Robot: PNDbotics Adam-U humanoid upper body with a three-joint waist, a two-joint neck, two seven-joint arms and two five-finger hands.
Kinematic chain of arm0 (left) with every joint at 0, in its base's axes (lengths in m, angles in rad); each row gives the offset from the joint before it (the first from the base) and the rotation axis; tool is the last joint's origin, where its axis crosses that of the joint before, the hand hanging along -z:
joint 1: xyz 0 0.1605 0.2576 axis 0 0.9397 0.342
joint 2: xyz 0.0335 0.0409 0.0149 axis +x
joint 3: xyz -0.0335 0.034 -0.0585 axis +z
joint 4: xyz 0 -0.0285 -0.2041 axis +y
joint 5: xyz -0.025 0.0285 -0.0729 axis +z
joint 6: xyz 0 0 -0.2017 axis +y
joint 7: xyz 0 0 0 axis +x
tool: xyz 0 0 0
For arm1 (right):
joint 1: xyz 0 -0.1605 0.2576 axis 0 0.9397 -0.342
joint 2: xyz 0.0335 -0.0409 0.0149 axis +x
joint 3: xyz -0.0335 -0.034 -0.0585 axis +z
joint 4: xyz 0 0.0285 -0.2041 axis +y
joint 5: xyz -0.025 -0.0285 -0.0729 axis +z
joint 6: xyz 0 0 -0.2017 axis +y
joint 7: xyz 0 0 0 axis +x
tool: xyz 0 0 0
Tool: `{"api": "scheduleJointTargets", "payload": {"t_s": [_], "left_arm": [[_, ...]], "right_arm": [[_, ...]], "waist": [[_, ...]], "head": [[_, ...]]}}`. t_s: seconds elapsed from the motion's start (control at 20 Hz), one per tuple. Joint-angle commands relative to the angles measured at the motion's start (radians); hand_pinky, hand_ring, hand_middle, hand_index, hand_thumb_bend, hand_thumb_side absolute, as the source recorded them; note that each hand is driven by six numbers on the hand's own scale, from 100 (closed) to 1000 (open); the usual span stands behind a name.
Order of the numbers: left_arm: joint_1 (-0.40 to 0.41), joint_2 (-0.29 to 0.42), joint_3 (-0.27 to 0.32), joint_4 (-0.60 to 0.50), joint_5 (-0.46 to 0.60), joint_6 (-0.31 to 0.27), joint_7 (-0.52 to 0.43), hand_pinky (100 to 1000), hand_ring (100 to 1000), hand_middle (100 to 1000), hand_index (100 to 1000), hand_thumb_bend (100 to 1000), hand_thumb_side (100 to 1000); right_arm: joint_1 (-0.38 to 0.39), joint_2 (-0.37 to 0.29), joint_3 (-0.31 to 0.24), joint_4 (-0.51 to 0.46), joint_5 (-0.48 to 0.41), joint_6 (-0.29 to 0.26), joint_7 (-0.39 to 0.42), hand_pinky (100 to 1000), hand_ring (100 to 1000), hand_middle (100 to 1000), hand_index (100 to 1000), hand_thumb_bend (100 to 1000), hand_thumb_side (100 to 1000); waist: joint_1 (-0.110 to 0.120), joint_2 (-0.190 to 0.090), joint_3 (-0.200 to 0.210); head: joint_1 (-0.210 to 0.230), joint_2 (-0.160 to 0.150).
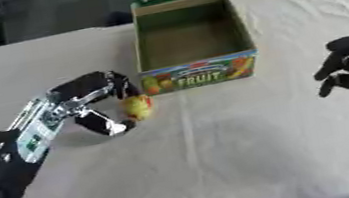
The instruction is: Pick up objects on the table and place them in the box.
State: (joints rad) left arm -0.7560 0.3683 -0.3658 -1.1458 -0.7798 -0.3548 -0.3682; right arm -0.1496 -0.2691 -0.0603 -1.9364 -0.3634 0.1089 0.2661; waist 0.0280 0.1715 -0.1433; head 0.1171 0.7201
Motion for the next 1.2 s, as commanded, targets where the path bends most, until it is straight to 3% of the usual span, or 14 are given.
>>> {"api": "scheduleJointTargets", "payload": {"t_s": [0.05,0.25,0.45,0.6,0.75,0.9,1.2], "left_arm": [[-0.017,0.003,0.016,0.008,-0.021,-0.007,0.005,571,558,568,729,346,256],[-0.016,-0.005,0.028,0.021,-0.041,-0.001,0.046,516,497,490,660,268,246],[-0.018,-0.014,0.042,0.031,-0.079,0.002,0.113,414,382,344,522,229,220],[-0.020,-0.018,0.054,0.033,-0.107,0.005,0.170,290,241,181,368,155,191],[-0.021,-0.015,0.065,0.027,-0.126,0.003,0.227,222,163,100,272,138,178],[-0.020,-0.004,0.083,-0.005,-0.139,0.005,0.283,190,108,100,206,152,158],[-0.041,0.075,0.078,-0.090,-0.126,-0.003,0.386,194,106,100,201,166,141]], "right_arm": [[-0.011,-0.010,0.000,-0.015,-0.002,-0.001,0.002,415,551,504,684,100,669],[-0.011,-0.010,0.000,-0.014,-0.001,-0.001,0.002,414,551,504,684,100,669],[-0.011,-0.009,-0.001,-0.014,-0.001,-0.001,0.002,414,550,504,684,100,670],[-0.011,-0.009,-0.001,-0.014,-0.001,-0.001,0.002,414,550,503,683,100,670],[-0.010,-0.009,-0.001,-0.014,0.000,-0.002,0.002,414,550,503,683,100,668],[-0.010,-0.009,-0.002,-0.014,-0.001,-0.002,0.001,414,550,503,683,100,668],[-0.009,-0.013,-0.003,-0.013,-0.002,0.000,0.000,415,550,504,683,100,669]], "waist": [[-0.004,-0.011,-0.002],[-0.004,-0.011,-0.003],[-0.005,-0.011,-0.004],[-0.005,-0.011,-0.004],[-0.005,-0.011,-0.003],[-0.005,-0.012,-0.001],[0.003,-0.017,0.001]], "head": [[0.002,-0.005],[0.002,-0.005],[0.002,-0.006],[0.002,-0.006],[0.002,-0.007],[0.000,-0.006],[-0.002,-0.006]]}}
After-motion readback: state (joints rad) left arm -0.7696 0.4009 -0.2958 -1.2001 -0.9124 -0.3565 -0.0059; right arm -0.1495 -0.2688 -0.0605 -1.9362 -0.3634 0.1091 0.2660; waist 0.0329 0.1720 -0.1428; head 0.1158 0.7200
